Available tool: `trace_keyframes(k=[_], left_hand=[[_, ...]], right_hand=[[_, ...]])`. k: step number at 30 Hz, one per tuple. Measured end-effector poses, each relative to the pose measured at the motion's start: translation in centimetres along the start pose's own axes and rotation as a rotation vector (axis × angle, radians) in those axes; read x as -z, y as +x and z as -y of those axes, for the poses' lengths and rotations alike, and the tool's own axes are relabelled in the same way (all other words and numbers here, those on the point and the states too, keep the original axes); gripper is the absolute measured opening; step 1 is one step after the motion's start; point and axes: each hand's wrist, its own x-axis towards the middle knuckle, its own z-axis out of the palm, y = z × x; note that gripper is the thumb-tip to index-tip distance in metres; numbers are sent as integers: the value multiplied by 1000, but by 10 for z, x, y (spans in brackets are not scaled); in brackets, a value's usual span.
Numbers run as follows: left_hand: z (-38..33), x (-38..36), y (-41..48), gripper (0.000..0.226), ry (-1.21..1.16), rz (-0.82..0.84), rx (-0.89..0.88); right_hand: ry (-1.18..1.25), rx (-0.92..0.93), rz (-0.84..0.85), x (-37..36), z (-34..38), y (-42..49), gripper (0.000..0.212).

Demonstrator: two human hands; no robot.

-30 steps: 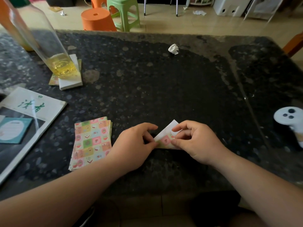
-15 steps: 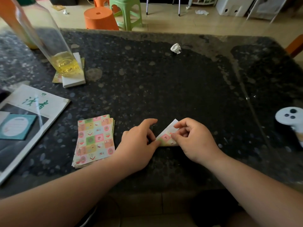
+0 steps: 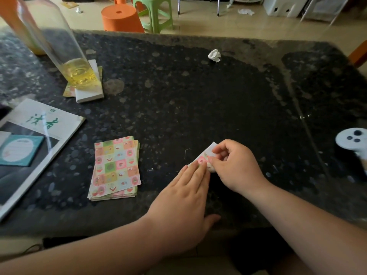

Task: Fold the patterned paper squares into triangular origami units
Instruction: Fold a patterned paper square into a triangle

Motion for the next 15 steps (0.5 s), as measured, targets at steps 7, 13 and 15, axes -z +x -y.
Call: trace_keyframes(k=[7,13,15], left_hand=[[-4,-7,0,91,30,6,-19],[-4,-11,1,89,68,30,-21],[-3,-15,1,89,76,30,-17]], right_hand=[[-11,-11,-9,-2,1,2,16],[-30,-22,20,0,2,5,18],[-30,-28,29,1,2,6,18]])
